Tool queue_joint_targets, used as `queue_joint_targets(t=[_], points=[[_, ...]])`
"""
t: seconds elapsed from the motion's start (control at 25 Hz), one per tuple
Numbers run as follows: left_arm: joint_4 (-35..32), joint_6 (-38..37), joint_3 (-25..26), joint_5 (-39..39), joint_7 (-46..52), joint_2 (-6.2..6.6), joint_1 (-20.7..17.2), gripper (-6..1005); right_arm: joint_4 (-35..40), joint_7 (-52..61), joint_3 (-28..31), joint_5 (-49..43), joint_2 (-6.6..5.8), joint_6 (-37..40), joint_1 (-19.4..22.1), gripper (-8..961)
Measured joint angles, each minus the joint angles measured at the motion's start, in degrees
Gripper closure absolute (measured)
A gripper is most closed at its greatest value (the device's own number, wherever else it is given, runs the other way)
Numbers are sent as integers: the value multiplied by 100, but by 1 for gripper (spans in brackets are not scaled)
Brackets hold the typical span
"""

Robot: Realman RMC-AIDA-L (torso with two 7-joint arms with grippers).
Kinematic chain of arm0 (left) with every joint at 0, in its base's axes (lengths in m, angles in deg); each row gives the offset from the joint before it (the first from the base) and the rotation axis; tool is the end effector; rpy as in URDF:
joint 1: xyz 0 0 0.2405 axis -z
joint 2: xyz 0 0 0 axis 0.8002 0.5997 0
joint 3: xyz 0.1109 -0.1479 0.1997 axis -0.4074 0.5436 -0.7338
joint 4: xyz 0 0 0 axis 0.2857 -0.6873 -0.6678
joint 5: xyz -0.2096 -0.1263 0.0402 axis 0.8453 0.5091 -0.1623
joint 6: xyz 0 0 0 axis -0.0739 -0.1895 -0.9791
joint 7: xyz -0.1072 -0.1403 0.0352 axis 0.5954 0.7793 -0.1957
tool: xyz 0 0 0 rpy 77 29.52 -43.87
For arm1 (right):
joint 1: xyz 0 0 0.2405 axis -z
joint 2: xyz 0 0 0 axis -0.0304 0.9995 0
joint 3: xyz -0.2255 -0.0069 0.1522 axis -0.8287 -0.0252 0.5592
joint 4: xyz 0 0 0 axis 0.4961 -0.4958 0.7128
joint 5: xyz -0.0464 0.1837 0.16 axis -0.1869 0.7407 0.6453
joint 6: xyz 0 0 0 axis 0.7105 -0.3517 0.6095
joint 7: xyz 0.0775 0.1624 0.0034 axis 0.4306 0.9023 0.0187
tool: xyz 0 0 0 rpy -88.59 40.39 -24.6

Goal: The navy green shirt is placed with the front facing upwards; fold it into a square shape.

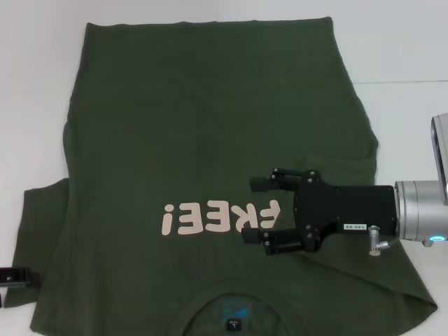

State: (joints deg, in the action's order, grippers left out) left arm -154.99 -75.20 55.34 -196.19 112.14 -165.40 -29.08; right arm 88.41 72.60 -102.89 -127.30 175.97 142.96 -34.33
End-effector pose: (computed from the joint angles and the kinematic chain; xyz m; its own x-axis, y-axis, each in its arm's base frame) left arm -0.3919 0.3150 0.0562 -0.0450 0.9385 0.3423 0.9658 0.1285 -0.2254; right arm 0.2405 0.3765 -0.0829 0.8505 -0.0765 -0.5204 -0.1686 -0.9768 -0.1319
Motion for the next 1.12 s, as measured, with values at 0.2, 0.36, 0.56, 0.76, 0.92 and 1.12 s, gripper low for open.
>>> queue_joint_targets(t=[0.2,0.36,0.56,0.76,0.92,1.12], points=[[7,14,-12,0,2,0,2,125,0,-4,0,5,0,0,10,54],[12,19,-118,0,37,-4,11,128,0,-7,0,12,0,1,19,54],[37,25,-148,0,55,-8,38,132,0,-9,0,20,0,0,28,54],[38,26,-149,0,63,-9,45,135,0,-17,0,23,0,1,39,53],[-16,-14,-123,-11,64,-5,45,138,0,-22,0,22,0,0,38,54],[-57,-29,-111,-101,64,-2,34,142,0,-17,0,21,0,0,39,54]])
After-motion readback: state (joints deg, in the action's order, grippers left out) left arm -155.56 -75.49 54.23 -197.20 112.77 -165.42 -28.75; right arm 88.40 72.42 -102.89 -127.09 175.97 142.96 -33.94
